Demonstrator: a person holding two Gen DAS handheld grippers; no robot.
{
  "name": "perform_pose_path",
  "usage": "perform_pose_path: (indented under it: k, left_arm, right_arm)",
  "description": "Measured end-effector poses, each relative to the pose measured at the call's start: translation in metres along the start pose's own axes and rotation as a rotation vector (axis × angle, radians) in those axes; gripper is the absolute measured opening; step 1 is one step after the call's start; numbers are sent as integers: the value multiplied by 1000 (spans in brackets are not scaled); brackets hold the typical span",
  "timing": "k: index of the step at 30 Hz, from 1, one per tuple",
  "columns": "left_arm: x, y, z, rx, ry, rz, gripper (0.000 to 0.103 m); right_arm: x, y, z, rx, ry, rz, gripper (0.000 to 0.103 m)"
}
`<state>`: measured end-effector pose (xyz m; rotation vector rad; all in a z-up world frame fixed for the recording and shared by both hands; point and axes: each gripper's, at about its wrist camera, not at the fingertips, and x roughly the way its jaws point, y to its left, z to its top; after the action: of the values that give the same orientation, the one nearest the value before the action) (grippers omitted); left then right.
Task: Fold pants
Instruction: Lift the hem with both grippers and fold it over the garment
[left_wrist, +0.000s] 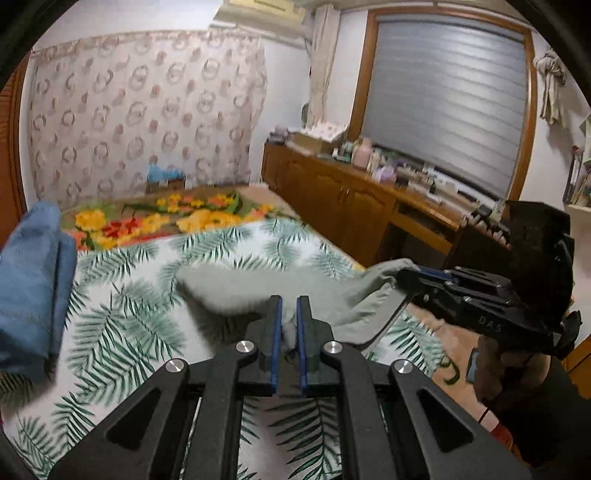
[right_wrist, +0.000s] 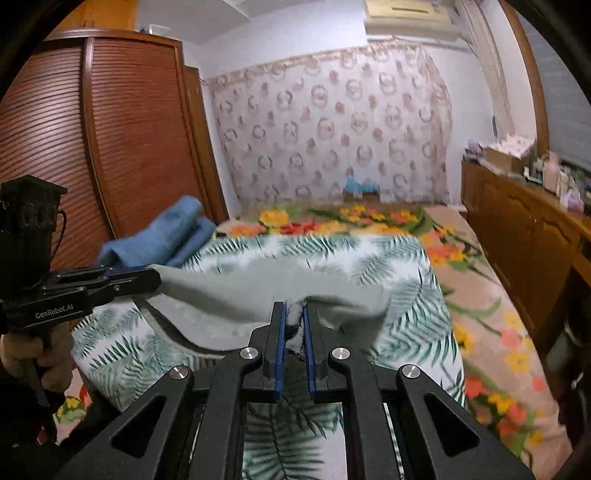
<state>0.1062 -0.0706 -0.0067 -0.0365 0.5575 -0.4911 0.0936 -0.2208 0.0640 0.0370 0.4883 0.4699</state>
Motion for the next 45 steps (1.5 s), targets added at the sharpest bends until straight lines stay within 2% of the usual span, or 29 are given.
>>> perform_pose_path:
  k: [4,9,15,20,24,30,33,37,42,45]
  left_arm:
    - [-24,-2,21,15,-58,-5,8]
    - [-49,-4,42,40,-128,24,8]
    - [-62,7,61,47,-176,53,8]
    - [-46,33,80,38,-179,109,8]
    - [-30,62,105,19,-193,156,8]
    - [-14,82,157,82,-240,241,8]
    - [-14,87,170,87,-247,259,8]
    - [-8,93,144,103,-180,278,8]
    - [0,96,88,93,-80,265,8]
    - [6,92,56,102,-26,254,8]
  right_arm:
    - [-12,14,22,-43,-46,19,8]
    - [-23,30,44,-74,-97,61,8]
    - [-12,40,60,-111,-131,78,8]
    - [18,32,74,-97,-132,83,8]
    - [44,31,94,-123,-148,56,8]
    - [94,32,133,-160,-188,4,8]
    - [111,36,135,-160,-190,-18,8]
    - [136,41,116,-147,-108,-4,8]
    - [165,52,62,-154,33,29,8]
    - [177,62,47,-179,98,47,8]
